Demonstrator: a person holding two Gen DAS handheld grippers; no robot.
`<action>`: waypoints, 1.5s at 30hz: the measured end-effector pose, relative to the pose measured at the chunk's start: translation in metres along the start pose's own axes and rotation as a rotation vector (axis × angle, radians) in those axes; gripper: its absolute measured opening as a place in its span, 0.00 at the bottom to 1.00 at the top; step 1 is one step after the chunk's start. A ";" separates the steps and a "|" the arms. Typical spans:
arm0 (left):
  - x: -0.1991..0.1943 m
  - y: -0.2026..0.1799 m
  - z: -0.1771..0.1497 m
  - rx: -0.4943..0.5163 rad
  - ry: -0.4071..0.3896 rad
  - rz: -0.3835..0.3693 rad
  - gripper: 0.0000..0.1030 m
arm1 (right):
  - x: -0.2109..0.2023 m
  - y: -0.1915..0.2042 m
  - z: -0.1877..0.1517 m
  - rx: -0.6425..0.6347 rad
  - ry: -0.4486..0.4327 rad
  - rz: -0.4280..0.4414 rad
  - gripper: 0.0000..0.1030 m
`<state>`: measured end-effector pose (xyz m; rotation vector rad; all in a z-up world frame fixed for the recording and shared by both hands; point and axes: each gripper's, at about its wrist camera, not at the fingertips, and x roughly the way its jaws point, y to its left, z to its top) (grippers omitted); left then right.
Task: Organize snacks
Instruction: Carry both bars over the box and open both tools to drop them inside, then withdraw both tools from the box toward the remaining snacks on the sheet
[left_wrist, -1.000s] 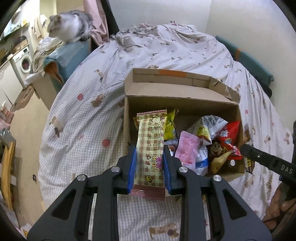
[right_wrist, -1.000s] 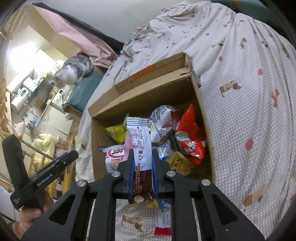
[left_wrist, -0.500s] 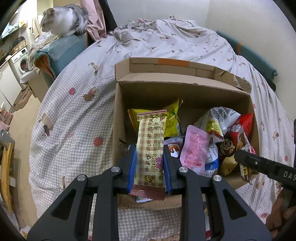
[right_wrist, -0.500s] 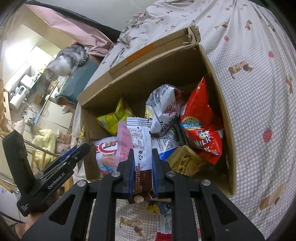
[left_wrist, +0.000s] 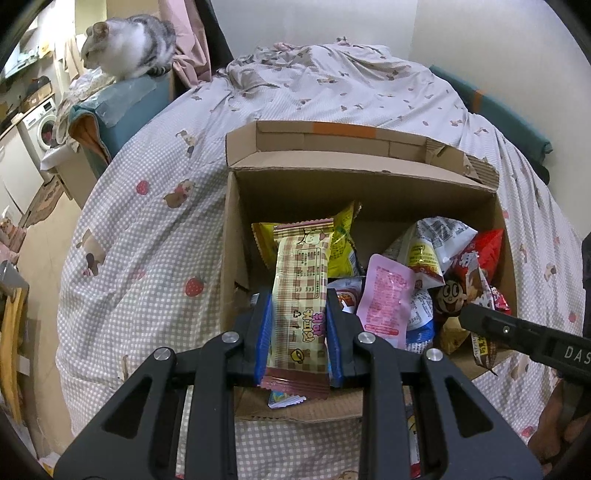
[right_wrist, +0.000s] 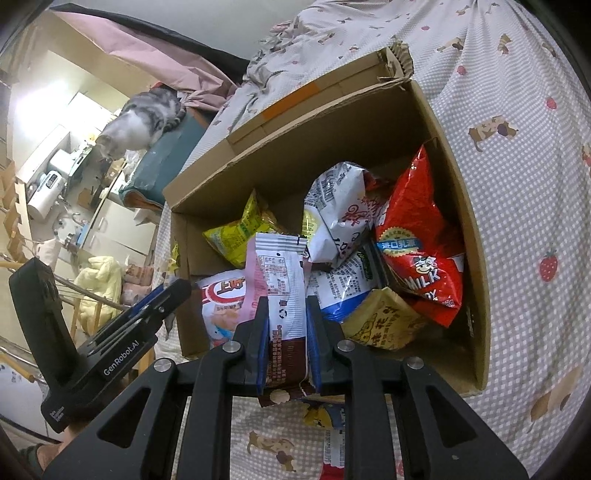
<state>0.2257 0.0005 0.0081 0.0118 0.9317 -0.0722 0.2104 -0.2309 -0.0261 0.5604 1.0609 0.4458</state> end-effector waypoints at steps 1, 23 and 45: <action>0.000 -0.001 0.000 0.004 0.001 0.000 0.23 | -0.001 0.000 0.000 -0.001 -0.004 0.006 0.20; -0.020 0.002 -0.001 0.000 -0.041 -0.007 0.73 | -0.017 0.009 0.002 -0.032 -0.056 0.003 0.69; -0.031 -0.018 -0.070 0.078 0.142 -0.096 0.73 | -0.076 -0.028 -0.051 0.162 -0.080 -0.037 0.71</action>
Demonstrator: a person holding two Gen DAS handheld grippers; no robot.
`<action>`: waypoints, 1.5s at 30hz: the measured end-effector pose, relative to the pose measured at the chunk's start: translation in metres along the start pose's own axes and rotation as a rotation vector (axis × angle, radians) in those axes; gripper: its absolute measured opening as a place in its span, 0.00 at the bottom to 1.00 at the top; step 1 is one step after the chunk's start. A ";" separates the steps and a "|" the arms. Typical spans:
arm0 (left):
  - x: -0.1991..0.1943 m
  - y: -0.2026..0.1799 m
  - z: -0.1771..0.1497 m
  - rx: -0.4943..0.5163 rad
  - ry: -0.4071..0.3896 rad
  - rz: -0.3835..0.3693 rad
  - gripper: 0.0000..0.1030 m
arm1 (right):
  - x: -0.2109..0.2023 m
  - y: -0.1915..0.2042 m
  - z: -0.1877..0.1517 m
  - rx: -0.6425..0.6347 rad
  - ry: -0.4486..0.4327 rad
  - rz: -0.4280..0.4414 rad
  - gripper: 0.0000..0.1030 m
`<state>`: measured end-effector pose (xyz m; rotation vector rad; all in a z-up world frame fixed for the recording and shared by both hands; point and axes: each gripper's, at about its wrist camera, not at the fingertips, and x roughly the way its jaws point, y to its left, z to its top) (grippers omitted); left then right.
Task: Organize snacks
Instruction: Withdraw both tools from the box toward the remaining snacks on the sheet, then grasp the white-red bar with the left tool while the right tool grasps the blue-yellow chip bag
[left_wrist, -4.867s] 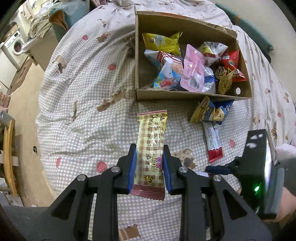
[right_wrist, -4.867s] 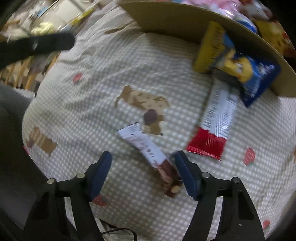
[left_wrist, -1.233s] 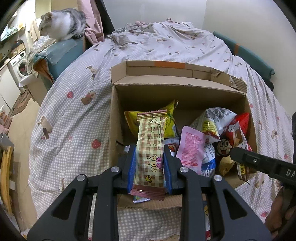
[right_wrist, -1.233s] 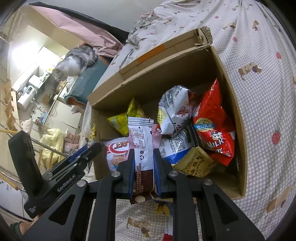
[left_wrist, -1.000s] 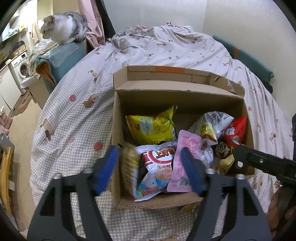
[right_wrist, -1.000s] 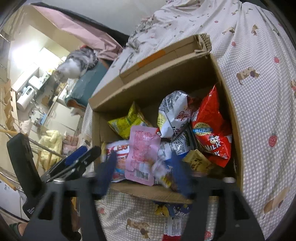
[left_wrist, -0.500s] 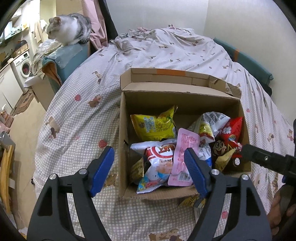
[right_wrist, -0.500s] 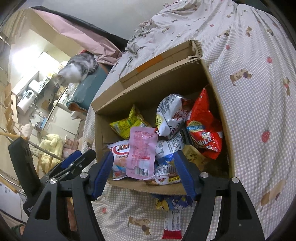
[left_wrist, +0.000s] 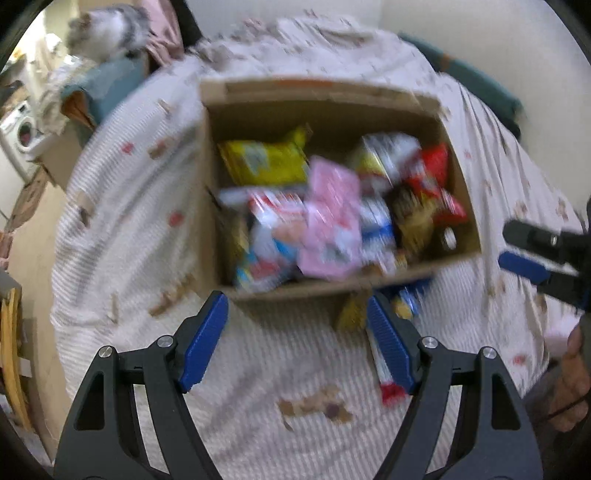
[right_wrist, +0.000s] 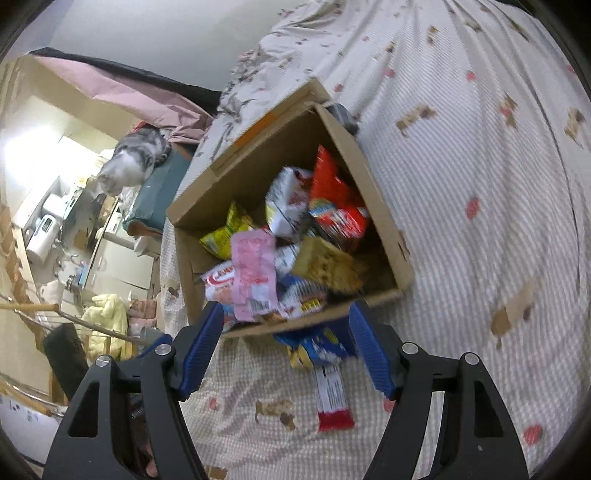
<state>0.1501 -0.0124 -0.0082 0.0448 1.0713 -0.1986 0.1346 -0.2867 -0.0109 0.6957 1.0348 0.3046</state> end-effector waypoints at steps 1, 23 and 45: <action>0.004 -0.005 -0.005 -0.001 0.021 -0.012 0.73 | -0.001 -0.003 -0.003 0.006 0.003 -0.005 0.71; 0.105 -0.103 -0.061 0.054 0.281 0.078 0.52 | -0.031 -0.054 -0.019 0.112 -0.015 -0.065 0.71; 0.008 -0.039 -0.078 0.055 0.294 0.061 0.27 | 0.019 -0.015 -0.034 -0.013 0.100 -0.085 0.90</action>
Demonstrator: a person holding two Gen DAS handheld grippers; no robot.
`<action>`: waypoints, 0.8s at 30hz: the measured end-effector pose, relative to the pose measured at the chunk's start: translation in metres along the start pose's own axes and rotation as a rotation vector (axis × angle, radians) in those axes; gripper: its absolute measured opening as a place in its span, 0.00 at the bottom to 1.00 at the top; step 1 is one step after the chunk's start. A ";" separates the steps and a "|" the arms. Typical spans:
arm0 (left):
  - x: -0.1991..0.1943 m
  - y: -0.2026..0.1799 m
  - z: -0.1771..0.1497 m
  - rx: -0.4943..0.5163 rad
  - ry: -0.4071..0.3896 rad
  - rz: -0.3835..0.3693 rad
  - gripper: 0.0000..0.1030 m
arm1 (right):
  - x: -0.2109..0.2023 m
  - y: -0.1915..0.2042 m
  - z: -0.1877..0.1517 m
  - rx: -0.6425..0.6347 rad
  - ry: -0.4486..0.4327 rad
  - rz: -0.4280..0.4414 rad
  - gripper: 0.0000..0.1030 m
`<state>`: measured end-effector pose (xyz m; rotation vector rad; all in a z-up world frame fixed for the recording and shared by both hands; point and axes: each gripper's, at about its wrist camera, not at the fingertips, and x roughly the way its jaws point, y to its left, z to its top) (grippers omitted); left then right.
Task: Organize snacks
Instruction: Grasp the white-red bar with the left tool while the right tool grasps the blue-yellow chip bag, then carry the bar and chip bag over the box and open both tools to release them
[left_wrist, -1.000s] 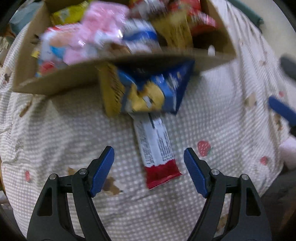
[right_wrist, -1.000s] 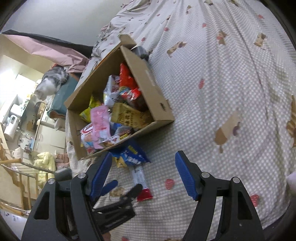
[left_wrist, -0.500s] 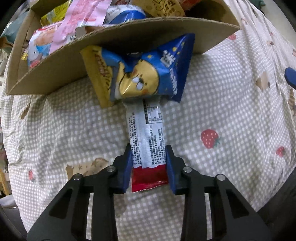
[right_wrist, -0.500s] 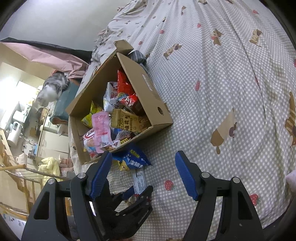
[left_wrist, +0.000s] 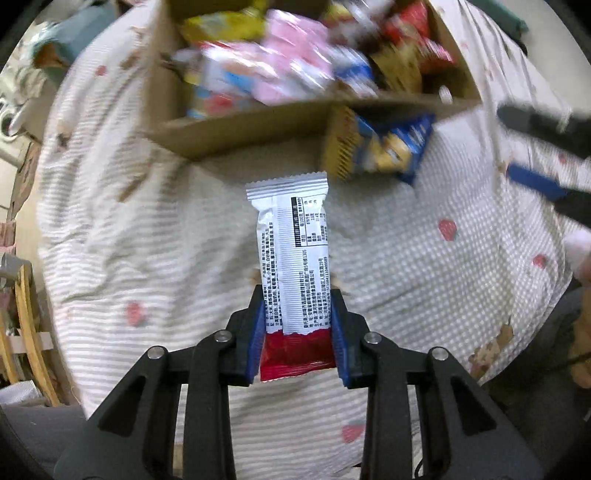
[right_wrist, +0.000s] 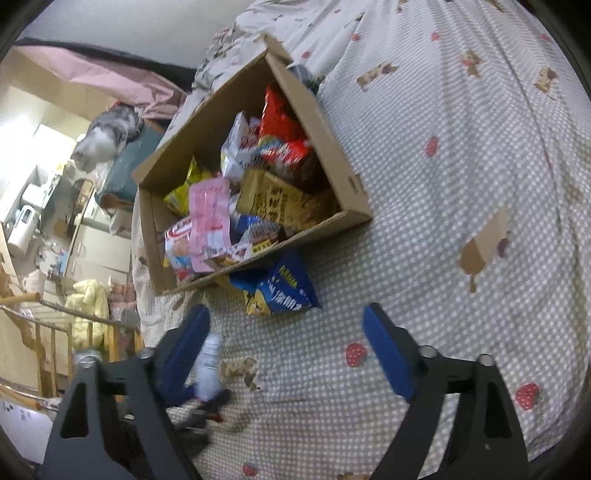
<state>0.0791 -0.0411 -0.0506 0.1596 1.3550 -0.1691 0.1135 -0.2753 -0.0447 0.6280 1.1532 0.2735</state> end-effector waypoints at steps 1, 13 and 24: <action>-0.007 0.009 0.000 -0.013 -0.023 0.005 0.27 | 0.006 0.003 -0.001 -0.011 0.013 -0.007 0.92; -0.018 0.067 0.016 -0.193 -0.100 -0.025 0.27 | 0.086 0.029 0.010 -0.172 0.119 -0.112 0.92; -0.005 0.081 0.038 -0.239 -0.104 -0.026 0.27 | 0.113 0.025 0.010 -0.265 0.128 -0.119 0.63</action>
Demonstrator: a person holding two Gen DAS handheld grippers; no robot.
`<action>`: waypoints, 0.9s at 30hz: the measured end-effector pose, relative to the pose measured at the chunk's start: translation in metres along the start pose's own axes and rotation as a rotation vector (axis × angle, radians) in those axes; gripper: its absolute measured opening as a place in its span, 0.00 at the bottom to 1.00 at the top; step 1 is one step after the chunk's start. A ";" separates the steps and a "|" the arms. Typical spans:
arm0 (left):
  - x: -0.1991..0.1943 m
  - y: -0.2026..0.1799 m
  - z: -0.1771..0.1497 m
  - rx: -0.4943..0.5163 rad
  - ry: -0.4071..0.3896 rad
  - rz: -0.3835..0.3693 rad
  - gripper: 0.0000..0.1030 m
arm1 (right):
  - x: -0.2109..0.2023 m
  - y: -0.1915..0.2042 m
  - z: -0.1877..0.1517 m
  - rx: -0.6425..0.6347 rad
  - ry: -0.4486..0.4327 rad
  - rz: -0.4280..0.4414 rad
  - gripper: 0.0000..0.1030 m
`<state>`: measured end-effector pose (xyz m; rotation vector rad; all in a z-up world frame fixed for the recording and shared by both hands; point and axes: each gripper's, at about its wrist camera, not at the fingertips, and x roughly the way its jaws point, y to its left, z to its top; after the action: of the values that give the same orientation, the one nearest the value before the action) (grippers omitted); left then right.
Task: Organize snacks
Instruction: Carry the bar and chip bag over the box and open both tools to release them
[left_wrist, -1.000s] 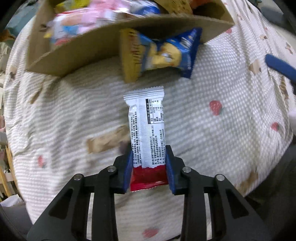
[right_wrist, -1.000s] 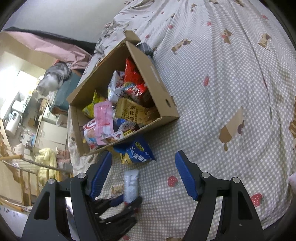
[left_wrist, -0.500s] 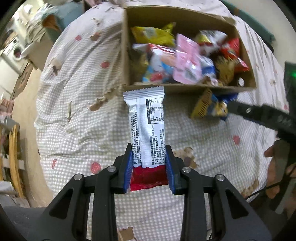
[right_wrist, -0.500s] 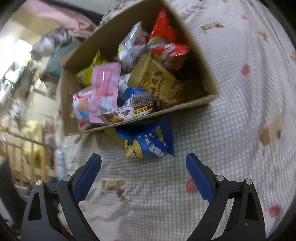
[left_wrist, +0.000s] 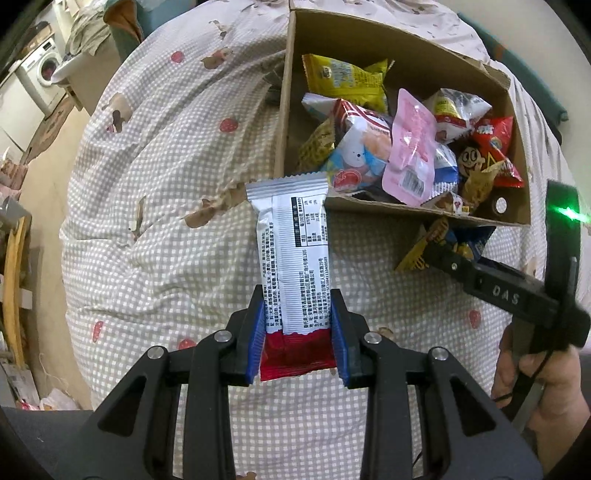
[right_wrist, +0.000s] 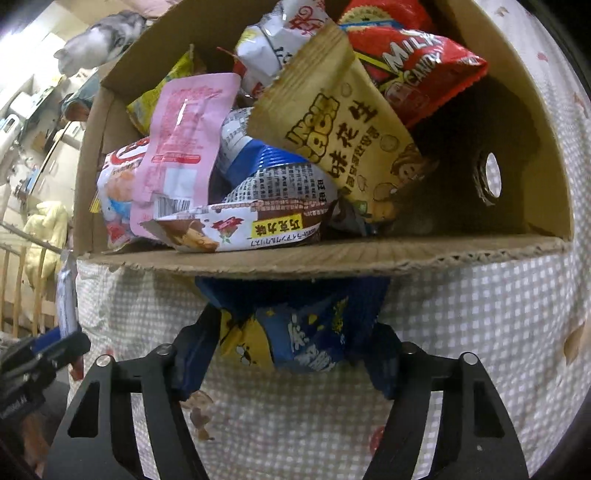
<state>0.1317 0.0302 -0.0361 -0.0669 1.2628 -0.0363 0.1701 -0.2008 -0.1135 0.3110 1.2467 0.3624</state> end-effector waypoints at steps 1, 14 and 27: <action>-0.001 0.000 0.000 0.000 -0.003 -0.003 0.27 | -0.003 0.001 -0.002 -0.013 -0.005 0.002 0.62; -0.022 -0.007 -0.009 0.030 -0.083 0.022 0.27 | -0.059 0.030 -0.033 -0.078 -0.041 0.077 0.56; -0.065 -0.043 0.057 0.137 -0.271 0.018 0.27 | -0.116 0.036 0.031 -0.058 -0.214 0.134 0.56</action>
<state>0.1672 -0.0063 0.0458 0.0562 0.9870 -0.0952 0.1643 -0.2195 0.0107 0.3748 1.0064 0.4669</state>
